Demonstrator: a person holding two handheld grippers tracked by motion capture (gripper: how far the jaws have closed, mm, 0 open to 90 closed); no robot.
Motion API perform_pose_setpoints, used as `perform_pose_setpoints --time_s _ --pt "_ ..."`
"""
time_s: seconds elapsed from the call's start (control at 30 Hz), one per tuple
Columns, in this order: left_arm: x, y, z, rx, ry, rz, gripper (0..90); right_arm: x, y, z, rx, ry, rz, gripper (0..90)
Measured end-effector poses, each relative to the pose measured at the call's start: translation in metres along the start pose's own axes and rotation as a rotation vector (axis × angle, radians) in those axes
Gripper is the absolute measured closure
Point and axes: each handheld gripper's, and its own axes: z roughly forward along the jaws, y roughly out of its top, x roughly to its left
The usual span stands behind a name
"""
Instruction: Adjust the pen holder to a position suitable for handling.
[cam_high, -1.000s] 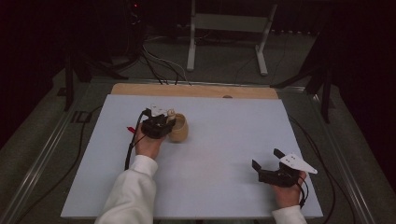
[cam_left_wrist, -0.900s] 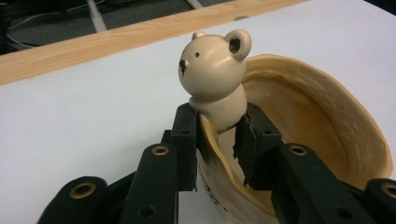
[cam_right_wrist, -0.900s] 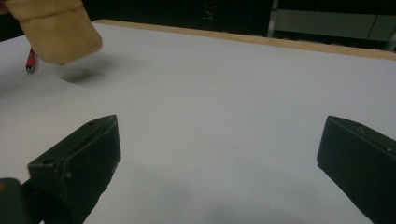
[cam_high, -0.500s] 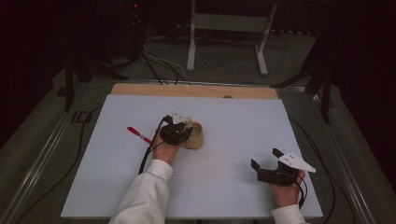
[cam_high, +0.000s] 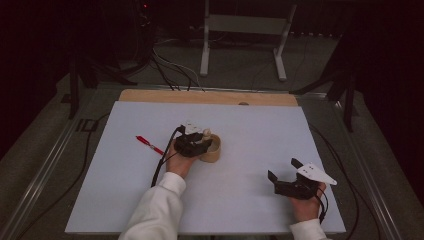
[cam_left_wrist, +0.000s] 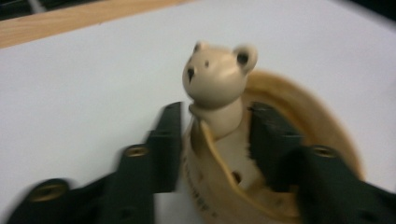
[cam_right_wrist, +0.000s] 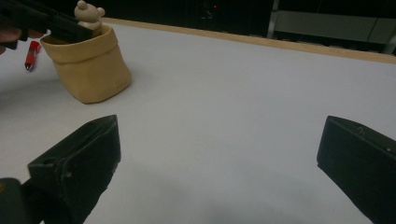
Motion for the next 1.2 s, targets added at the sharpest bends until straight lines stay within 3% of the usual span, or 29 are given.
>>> perform_pose_setpoints --time_s 0.13,0.23,0.43,0.67,0.93,1.2 --pt "0.0 0.001 -0.003 -0.013 0.024 -0.011 18.9 -0.002 0.0 -0.002 -0.005 -0.006 0.006 0.0" --pt "0.001 0.001 -0.006 -0.01 0.025 -0.016 2.1 -0.002 0.0 -0.004 -0.016 -0.011 0.009 0.0" --pt "0.004 0.002 -0.012 -0.04 0.034 -0.021 0.1 -0.002 0.0 -0.007 -0.022 -0.018 0.001 0.0" --pt "0.008 0.002 -0.02 -0.053 0.005 -0.034 2.2 -0.003 0.001 -0.008 -0.031 -0.03 0.009 0.0" --pt "0.01 0.004 -0.036 -0.084 0.037 -0.019 0.2 -0.002 0.001 -0.009 -0.036 -0.036 0.006 0.0" --pt "0.016 0.005 -0.048 -0.075 0.082 -0.021 0.2 -0.003 0.0 -0.01 -0.038 -0.044 0.005 0.0"
